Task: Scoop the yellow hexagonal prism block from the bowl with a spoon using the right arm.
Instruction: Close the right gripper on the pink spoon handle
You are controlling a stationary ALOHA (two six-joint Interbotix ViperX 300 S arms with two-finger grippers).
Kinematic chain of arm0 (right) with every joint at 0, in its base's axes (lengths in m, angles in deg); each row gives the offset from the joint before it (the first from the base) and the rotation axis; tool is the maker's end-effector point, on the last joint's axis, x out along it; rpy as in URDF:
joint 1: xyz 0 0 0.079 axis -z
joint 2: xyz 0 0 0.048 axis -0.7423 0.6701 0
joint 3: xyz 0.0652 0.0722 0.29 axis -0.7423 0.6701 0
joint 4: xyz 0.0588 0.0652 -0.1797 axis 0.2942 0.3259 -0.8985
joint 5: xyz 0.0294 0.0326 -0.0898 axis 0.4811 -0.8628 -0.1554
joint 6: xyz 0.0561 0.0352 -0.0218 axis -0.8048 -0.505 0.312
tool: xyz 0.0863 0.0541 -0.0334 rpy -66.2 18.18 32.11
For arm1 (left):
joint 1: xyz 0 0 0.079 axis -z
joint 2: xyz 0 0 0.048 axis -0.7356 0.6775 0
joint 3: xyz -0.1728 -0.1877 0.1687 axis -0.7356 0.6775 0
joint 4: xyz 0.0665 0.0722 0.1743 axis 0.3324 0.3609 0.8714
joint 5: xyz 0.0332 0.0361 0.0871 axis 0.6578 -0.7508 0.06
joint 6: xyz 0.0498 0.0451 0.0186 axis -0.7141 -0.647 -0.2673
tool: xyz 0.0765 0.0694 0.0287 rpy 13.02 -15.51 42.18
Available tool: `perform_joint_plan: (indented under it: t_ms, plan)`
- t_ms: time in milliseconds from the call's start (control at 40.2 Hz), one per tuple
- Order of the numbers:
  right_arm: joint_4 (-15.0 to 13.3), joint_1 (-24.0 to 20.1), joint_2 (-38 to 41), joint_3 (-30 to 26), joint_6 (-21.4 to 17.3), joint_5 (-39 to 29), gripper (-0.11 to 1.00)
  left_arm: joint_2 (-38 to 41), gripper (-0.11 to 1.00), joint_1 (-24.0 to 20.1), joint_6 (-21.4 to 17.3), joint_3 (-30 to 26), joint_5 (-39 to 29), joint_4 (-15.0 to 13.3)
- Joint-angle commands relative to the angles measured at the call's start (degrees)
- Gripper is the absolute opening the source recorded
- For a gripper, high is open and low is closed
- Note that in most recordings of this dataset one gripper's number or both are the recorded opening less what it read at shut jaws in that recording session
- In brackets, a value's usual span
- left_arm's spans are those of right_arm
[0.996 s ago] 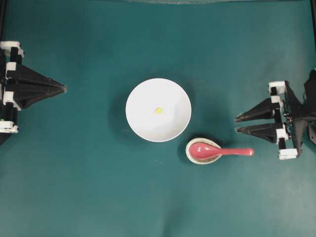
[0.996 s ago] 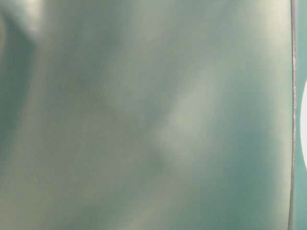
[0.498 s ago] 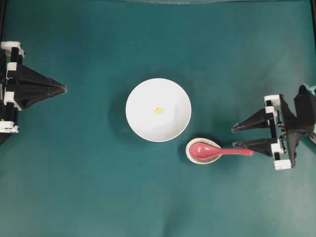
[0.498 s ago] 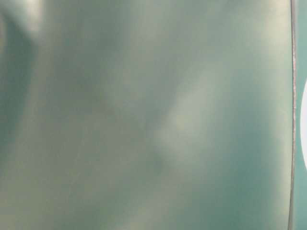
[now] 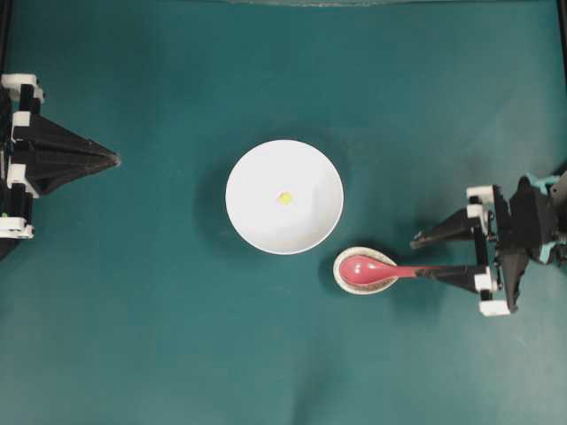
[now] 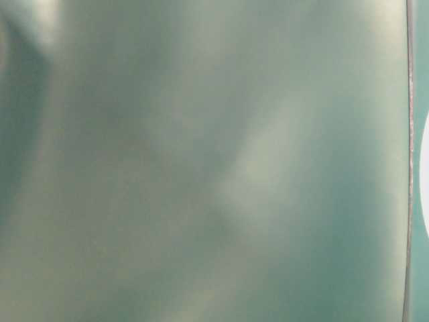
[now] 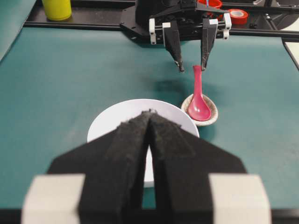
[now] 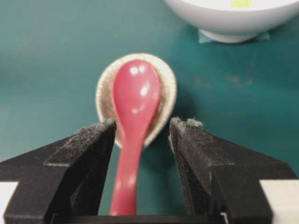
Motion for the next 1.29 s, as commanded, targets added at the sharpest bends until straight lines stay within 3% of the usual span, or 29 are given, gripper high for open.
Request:
perform_joint_plan:
  t_ms: [0,473,1269]
  plan:
    - [0.7,-1.2,2.2,-1.0,-0.4,3.0,0.55,0.4,-0.01,-0.1,0.1,-1.2,0.4,0.2]
    - [1.6,-3.3,14.1,-2.7,-3.0,12.1,0.55,0.4,-0.01,-0.1,0.1,-1.1,0.3,0.2]
    - [2.5,-4.3,16.4,-2.9,-3.1,11.2,0.55,0.4,-0.01,0.0,0.1,-1.1,-0.2,0.2]
